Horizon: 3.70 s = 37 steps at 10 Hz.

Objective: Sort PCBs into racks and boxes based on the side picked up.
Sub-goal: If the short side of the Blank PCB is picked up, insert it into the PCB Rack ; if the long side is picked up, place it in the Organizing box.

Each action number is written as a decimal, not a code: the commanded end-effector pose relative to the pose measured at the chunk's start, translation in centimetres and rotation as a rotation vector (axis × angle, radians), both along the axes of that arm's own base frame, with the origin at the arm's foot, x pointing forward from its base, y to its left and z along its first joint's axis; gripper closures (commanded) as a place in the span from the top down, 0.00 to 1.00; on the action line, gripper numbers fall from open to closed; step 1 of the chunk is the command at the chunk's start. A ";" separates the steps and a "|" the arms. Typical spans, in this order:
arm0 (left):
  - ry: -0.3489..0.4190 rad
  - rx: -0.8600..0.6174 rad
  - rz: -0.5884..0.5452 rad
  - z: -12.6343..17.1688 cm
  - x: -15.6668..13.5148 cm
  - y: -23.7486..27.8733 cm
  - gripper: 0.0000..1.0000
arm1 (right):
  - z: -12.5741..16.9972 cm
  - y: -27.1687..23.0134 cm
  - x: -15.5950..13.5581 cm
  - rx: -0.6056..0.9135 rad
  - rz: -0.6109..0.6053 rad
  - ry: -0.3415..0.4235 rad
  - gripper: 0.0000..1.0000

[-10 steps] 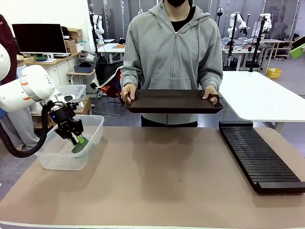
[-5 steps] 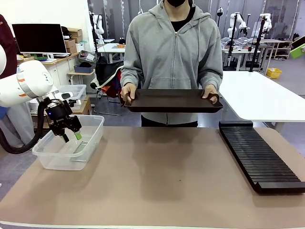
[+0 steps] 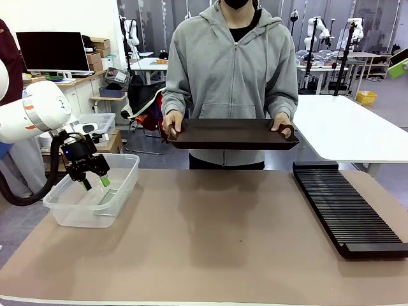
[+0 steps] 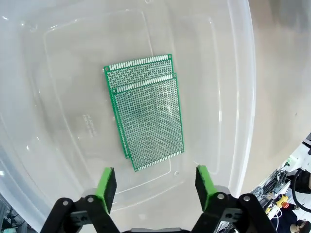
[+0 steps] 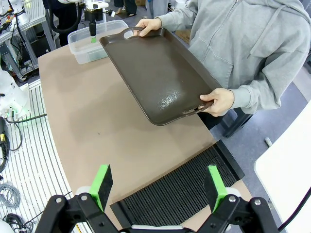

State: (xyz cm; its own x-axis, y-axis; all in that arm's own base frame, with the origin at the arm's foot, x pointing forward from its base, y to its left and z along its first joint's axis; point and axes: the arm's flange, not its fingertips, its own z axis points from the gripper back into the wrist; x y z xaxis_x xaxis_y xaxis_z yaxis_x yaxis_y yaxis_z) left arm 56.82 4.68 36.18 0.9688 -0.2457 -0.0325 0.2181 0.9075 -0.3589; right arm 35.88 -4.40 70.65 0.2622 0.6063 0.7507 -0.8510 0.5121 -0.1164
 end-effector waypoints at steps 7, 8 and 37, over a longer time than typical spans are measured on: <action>-0.065 0.044 -0.082 1.0 -0.2 1.1 1.00 | -0.2 0.1 0.0 0.011 0.020 0.000 1.00; -0.073 0.051 -0.108 1.5 -0.2 1.2 1.00 | -0.2 0.1 0.0 0.011 0.020 0.000 1.00; -0.102 -0.108 -0.480 10.3 -0.9 5.0 1.00 | -0.2 0.1 0.0 0.011 0.020 0.000 1.00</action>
